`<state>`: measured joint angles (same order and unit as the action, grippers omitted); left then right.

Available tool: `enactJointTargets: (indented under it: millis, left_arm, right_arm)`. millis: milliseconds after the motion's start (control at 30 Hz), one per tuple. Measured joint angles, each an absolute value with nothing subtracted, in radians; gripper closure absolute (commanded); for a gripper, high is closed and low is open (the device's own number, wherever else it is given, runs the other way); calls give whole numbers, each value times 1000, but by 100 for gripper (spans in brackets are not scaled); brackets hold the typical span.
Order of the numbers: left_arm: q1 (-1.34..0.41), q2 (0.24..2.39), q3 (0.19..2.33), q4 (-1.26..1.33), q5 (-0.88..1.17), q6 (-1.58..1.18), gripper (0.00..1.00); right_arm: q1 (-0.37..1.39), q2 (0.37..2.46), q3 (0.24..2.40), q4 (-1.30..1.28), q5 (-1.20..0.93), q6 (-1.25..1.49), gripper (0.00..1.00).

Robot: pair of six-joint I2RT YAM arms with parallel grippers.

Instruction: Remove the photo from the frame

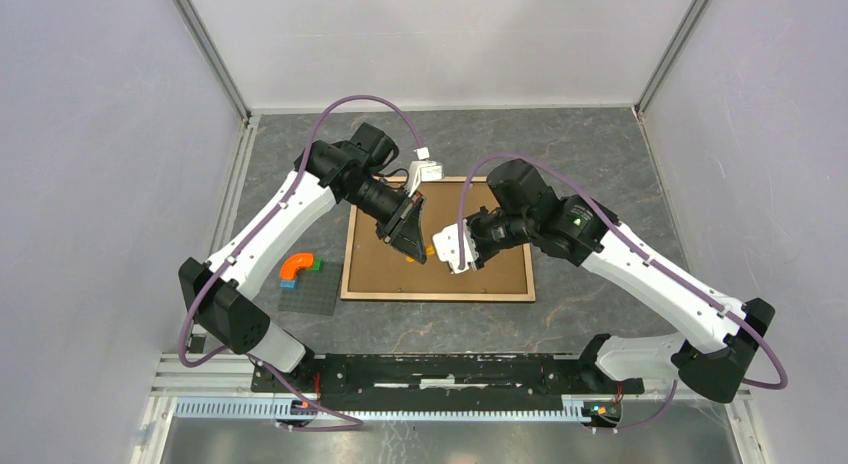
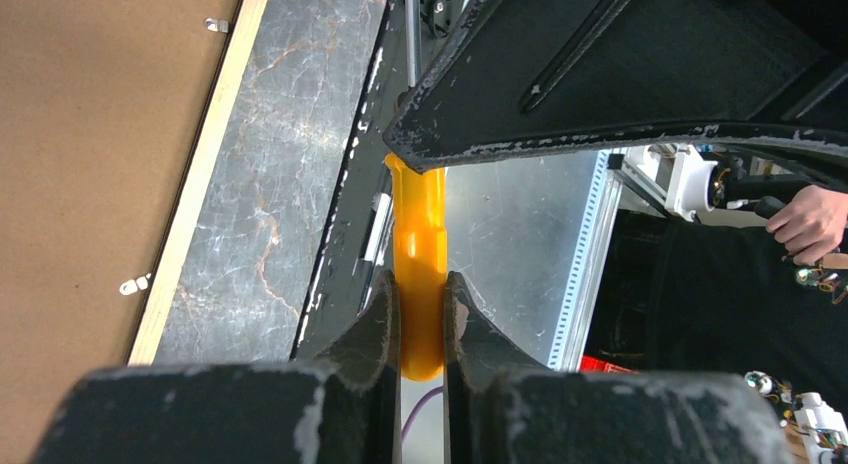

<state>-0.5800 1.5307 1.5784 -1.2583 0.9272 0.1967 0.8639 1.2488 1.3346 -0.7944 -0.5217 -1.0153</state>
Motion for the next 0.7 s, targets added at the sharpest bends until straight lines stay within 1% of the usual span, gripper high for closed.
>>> enactJointTargets:
  millis: [33, 67, 100, 200, 267, 300, 333, 433, 467, 500, 567, 600, 633, 667, 700]
  left_arm:
    - [-579, 1530, 1578, -1261, 926, 201, 97]
    - [-579, 1530, 1578, -1268, 926, 205, 97]
    - [-578, 1530, 1578, -1275, 923, 207, 96]
    - [-572, 1527, 1578, -1285, 922, 223, 96]
    - [-572, 1525, 1578, -1289, 923, 233, 96]
    - [-572, 1523, 1578, -1292, 930, 241, 96]
    - [-572, 1521, 1579, -1293, 947, 250, 96]
    - [-574, 1515, 1584, -1305, 980, 275, 96]
    - [-574, 1515, 1588, -1309, 989, 284, 96]
    - [-575, 1515, 1591, -1311, 995, 287, 96]
    - [-575, 1515, 1596, -1314, 1002, 296, 95]
    - [-575, 1515, 1598, -1315, 1003, 299, 92]
    - [-575, 1515, 1599, -1317, 1003, 301, 84]
    - [-575, 1515, 1600, -1321, 1002, 301, 72]
    - [-575, 1515, 1600, -1323, 1002, 301, 55]
  right_arm:
    - [866, 1248, 1332, -790, -518, -1014, 91]
    - [870, 1248, 1328, -781, -511, -1010, 95]
    - [871, 1248, 1325, -775, -508, -1008, 95]
    - [874, 1249, 1321, -760, -500, -991, 73]
    - [876, 1249, 1320, -758, -495, -974, 53]
    - [877, 1249, 1320, -757, -493, -966, 51]
    - [877, 1251, 1317, -757, -489, -959, 51]
    - [878, 1261, 1305, -757, -482, -943, 55]
    - [878, 1264, 1302, -757, -478, -939, 60]
    - [878, 1267, 1301, -757, -476, -939, 67]
    - [877, 1269, 1300, -757, -469, -940, 88]
    - [877, 1269, 1300, -755, -467, -935, 100]
    - [877, 1269, 1300, -754, -466, -937, 100]
    - [877, 1269, 1300, -754, -466, -938, 100]
    - [878, 1269, 1300, -754, -466, -939, 100]
